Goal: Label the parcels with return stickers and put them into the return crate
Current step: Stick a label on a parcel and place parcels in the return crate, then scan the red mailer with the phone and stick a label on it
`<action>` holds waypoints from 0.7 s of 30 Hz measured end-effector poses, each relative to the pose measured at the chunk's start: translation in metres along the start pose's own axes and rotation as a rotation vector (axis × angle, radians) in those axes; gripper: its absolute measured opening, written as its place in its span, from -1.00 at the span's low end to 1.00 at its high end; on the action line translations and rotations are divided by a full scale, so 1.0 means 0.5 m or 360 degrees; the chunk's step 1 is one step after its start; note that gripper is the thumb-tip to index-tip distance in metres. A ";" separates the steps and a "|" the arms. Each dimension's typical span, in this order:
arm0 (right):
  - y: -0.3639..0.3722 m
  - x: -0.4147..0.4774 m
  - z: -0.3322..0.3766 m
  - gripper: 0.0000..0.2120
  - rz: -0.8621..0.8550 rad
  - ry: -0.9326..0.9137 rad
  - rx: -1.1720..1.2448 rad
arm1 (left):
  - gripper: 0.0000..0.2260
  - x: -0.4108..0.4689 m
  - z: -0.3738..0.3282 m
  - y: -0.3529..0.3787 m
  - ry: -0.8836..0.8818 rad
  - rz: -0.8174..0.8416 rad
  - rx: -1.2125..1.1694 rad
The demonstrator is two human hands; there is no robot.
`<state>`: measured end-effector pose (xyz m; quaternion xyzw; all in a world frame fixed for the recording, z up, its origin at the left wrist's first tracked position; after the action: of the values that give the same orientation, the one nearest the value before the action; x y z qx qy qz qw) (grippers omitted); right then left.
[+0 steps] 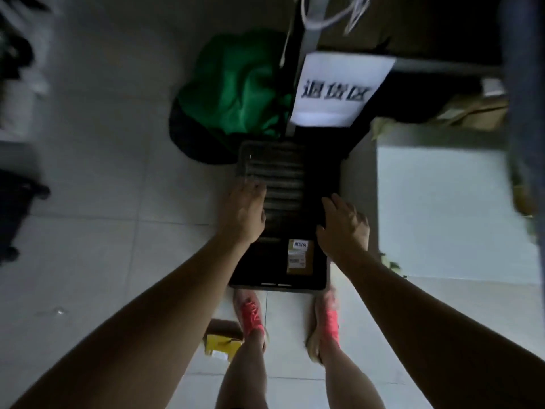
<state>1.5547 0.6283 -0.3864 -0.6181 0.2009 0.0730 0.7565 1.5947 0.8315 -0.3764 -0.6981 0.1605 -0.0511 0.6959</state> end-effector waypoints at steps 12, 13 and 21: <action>-0.547 -0.374 -0.056 -0.59 -0.0425 -0.0218 -0.0013 | -0.67 -0.223 -0.222 -0.589 0.0030 -0.0226 0.0375; -0.576 -0.420 -0.086 -0.58 -0.0461 -0.0256 -0.0005 | -0.67 -0.254 -0.262 -0.612 0.0042 -0.0241 0.0343; -0.720 -0.694 -0.395 -0.59 -0.0521 -0.0112 0.0075 | -0.57 -0.387 -0.615 -0.758 0.0344 -0.0353 0.0394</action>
<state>1.3267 0.4046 0.0459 -0.6217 0.0727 -0.0344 0.7791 1.3796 0.5874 0.0355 -0.6111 0.1489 -0.2214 0.7453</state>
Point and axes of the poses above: each hand's wrist, its own x-axis towards the middle knuckle, its own y-axis out of the palm, z = x × y, the point moved 3 cm from there along x, towards the middle knuckle, and after that the axes turned 4 degrees about x, right-handed, at the moved point
